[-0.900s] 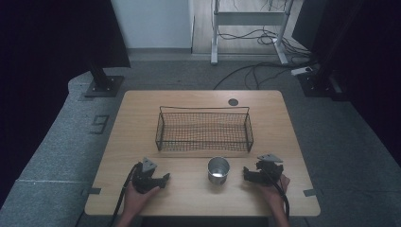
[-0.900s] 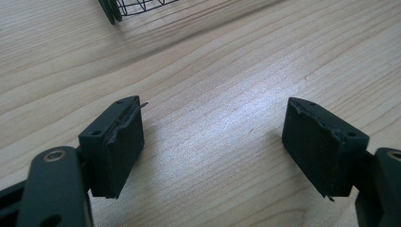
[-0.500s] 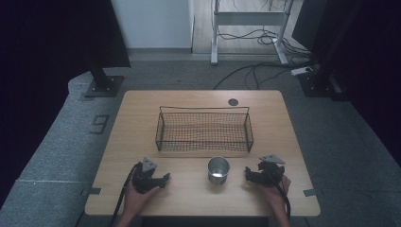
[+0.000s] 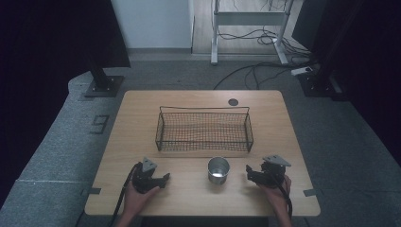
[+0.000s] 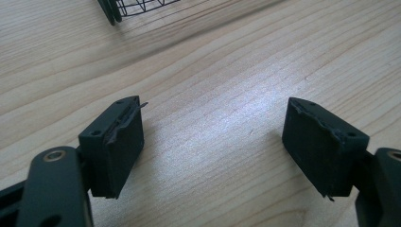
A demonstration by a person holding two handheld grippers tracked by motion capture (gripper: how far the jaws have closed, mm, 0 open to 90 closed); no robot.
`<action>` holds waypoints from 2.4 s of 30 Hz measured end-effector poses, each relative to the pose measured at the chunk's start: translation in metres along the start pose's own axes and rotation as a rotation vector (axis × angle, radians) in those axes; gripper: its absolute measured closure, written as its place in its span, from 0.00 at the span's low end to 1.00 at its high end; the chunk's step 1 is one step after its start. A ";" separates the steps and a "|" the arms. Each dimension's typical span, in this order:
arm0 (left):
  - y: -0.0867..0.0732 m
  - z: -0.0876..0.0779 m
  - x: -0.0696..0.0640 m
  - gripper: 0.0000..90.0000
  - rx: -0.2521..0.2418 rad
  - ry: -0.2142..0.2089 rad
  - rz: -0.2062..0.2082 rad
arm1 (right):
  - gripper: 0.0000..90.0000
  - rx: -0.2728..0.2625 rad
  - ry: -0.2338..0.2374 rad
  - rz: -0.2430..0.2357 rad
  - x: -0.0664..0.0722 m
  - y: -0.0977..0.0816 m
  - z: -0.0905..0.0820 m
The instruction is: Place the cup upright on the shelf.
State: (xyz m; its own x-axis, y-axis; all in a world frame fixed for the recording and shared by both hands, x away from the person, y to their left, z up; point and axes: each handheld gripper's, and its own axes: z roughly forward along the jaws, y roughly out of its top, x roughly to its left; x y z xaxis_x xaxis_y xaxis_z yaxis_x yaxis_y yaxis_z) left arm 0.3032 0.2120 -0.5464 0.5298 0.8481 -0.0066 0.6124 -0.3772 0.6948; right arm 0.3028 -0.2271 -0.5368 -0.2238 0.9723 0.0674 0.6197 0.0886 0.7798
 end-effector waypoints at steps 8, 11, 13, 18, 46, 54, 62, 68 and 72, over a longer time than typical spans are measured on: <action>0.000 0.000 0.000 0.24 0.000 0.000 0.000 | 0.08 -0.056 0.057 -0.010 0.010 0.007 -0.013; 0.000 0.000 0.000 0.24 0.000 -0.001 0.000 | 0.08 -0.076 0.078 -0.013 0.014 0.012 -0.018; 0.000 0.000 0.000 0.24 0.000 0.000 0.000 | 0.08 -0.096 0.102 -0.017 0.020 0.016 -0.023; 0.000 0.000 0.000 0.24 0.000 0.000 0.000 | 0.08 -0.117 0.141 -0.031 0.029 0.020 -0.029; 0.000 0.000 0.000 0.24 0.000 0.000 0.000 | 0.08 -0.160 0.287 -0.082 0.066 0.030 -0.042; 0.000 0.000 0.000 0.24 0.000 0.000 0.001 | 0.08 -0.156 0.307 -0.095 0.076 0.031 -0.040; 0.000 0.000 0.000 0.24 0.000 0.000 0.001 | 0.07 -0.143 0.329 -0.116 0.091 0.031 -0.032; 0.000 0.000 0.000 0.24 0.000 0.000 0.001 | 0.05 -0.137 0.332 -0.157 0.102 0.029 -0.027; 0.000 0.000 0.000 0.24 0.000 0.000 0.001 | 0.03 -0.114 0.316 -0.186 0.110 0.025 -0.016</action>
State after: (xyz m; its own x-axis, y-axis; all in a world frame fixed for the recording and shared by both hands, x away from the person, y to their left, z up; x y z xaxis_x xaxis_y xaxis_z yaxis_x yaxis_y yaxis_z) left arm 0.3032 0.2117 -0.5464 0.5300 0.8480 -0.0059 0.6121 -0.3777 0.6948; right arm 0.2819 -0.1217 -0.4996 -0.5563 0.8257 0.0932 0.4630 0.2149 0.8599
